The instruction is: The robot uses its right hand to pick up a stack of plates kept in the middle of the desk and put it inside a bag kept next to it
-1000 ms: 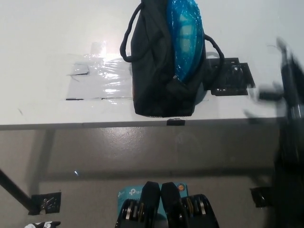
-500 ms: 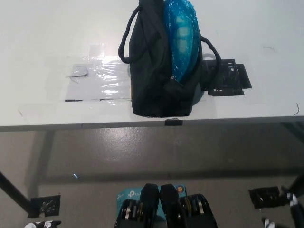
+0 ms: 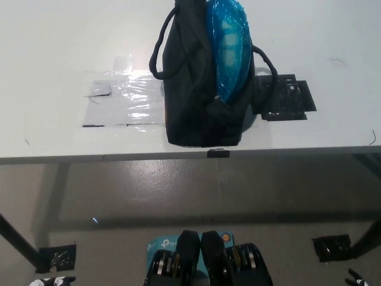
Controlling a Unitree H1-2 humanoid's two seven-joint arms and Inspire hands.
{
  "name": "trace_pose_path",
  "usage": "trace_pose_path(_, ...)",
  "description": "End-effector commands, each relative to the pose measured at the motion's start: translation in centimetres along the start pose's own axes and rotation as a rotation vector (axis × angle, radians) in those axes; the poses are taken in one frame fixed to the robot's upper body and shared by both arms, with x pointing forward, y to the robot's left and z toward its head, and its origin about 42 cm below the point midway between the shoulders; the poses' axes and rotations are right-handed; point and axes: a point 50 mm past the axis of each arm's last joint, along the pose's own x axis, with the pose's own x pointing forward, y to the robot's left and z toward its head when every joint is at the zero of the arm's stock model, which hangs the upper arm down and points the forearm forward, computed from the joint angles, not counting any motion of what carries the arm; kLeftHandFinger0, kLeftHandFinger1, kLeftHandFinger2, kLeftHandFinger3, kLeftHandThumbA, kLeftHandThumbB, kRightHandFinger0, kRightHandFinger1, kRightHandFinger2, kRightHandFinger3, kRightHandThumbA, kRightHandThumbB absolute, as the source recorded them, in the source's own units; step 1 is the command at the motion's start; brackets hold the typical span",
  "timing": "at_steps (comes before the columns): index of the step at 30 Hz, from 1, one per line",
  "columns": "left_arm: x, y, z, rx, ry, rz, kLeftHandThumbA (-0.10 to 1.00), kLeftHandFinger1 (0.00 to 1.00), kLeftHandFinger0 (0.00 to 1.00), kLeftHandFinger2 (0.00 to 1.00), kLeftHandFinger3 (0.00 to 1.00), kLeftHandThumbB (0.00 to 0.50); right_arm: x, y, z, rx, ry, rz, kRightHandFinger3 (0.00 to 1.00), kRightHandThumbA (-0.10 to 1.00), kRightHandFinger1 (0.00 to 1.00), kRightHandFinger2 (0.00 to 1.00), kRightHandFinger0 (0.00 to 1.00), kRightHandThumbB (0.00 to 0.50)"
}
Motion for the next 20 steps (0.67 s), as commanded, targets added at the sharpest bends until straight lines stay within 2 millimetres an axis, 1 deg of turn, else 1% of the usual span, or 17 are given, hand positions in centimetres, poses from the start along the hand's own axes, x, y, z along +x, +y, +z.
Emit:
trace_pose_path(1, -0.6, 2.04, 0.48, -0.024, -0.032, 0.035, -0.1, 0.68, 0.61, 0.74, 0.77, 0.0, -0.69, -2.69, 0.93, 0.236, -0.351, -0.247, 1.0, 0.93, 0.72, 0.83, 0.57, 0.164)
trace_pose_path(2, -0.61, 2.03, 0.46, -0.022, -0.027, 0.036, -0.1, 0.68, 0.62, 0.74, 0.79, 0.0, -0.67, -2.63, 0.94, 0.219, -0.351, -0.234, 1.0, 0.89, 0.68, 0.79, 0.51, 0.142)
trace_pose_path(3, -0.71, 1.99, 0.39, -0.025, -0.023, 0.035, -0.1, 0.69, 0.63, 0.74, 0.8, 0.0, -0.79, -2.5, 0.86, 0.201, -0.339, -0.213, 0.96, 0.9, 0.64, 0.77, 0.48, 0.136)
trace_pose_path(6, -0.87, 1.95, 0.3, -0.021, -0.026, 0.033, -0.1, 0.68, 0.63, 0.75, 0.8, 0.0, -1.08, -2.1, 0.8, 0.18, -0.296, -0.169, 0.94, 0.92, 0.62, 0.75, 0.46, 0.132)
trace_pose_path(7, -0.74, 1.82, 0.51, -0.025, -0.03, 0.033, -0.1, 0.69, 0.63, 0.76, 0.79, 0.0, -0.92, -2.41, 1.08, 0.172, -0.306, -0.18, 0.93, 0.91, 0.56, 0.73, 0.41, 0.112)
trace_pose_path(8, -0.73, 1.86, 0.51, -0.009, -0.029, 0.037, -0.1, 0.68, 0.61, 0.76, 0.78, 0.0, -0.82, -2.44, 1.0, 0.177, -0.308, -0.187, 0.93, 0.9, 0.5, 0.71, 0.34, 0.115)
trace_pose_path(9, -0.57, 1.97, 0.47, -0.017, -0.033, 0.044, -0.1, 0.67, 0.6, 0.77, 0.78, 0.0, -0.54, -2.61, 1.25, 0.196, -0.3, -0.194, 0.94, 0.9, 0.49, 0.71, 0.35, 0.105)
trace_pose_path(10, -0.67, 1.93, 0.38, -0.019, -0.033, 0.042, -0.1, 0.67, 0.6, 0.77, 0.78, 0.0, -0.58, -2.79, 1.18, 0.208, -0.296, -0.203, 0.94, 0.94, 0.47, 0.69, 0.33, 0.129)
trace_pose_path(11, -0.75, 1.88, 0.33, -0.03, -0.031, 0.044, -0.1, 0.68, 0.6, 0.74, 0.78, 0.0, -0.61, -2.86, 1.13, 0.224, -0.292, -0.213, 0.94, 0.97, 0.46, 0.66, 0.33, 0.167)
trace_pose_path(13, -0.75, 1.92, 0.33, -0.036, -0.028, 0.042, -0.1, 0.68, 0.62, 0.74, 0.79, 0.0, -0.59, -2.95, 1.03, 0.295, -0.264, -0.238, 0.92, 0.93, 0.42, 0.62, 0.34, 0.145)
trace_pose_path(14, -0.76, 1.96, 0.34, -0.042, -0.037, 0.04, -0.1, 0.69, 0.63, 0.73, 0.79, 0.0, -0.6, -2.98, 1.09, 0.317, -0.267, -0.22, 0.95, 0.94, 0.44, 0.63, 0.35, 0.124)
trace_pose_path(16, -0.84, 1.98, 0.44, -0.035, -0.039, 0.038, -0.1, 0.69, 0.62, 0.75, 0.79, 0.0, -0.6, -3.03, 1.05, 0.317, -0.266, -0.225, 0.93, 0.94, 0.4, 0.59, 0.33, 0.147)
trace_pose_path(17, -0.82, 2.01, 0.41, -0.031, -0.041, 0.039, -0.1, 0.68, 0.6, 0.75, 0.8, 0.0, -0.6, -3.01, 1.06, 0.315, -0.265, -0.225, 0.92, 0.92, 0.38, 0.57, 0.31, 0.138)
trace_pose_path(18, -0.79, 2.04, 0.35, -0.03, -0.042, 0.039, -0.1, 0.68, 0.6, 0.75, 0.8, 0.0, -0.59, -3.0, 1.06, 0.312, -0.265, -0.223, 0.92, 0.91, 0.38, 0.56, 0.3, 0.14)
trace_pose_path(19, -0.75, 1.96, 0.27, -0.04, -0.035, 0.038, -0.1, 0.69, 0.61, 0.75, 0.8, 0.0, -0.68, -3.0, 1.08, 0.309, -0.264, -0.222, 0.92, 0.91, 0.37, 0.55, 0.3, 0.127)
trace_pose_path(20, -0.75, 1.96, 0.27, -0.04, -0.035, 0.038, -0.1, 0.69, 0.61, 0.75, 0.8, 0.0, -0.68, -3.0, 1.08, 0.309, -0.264, -0.222, 0.92, 0.91, 0.37, 0.55, 0.3, 0.127)
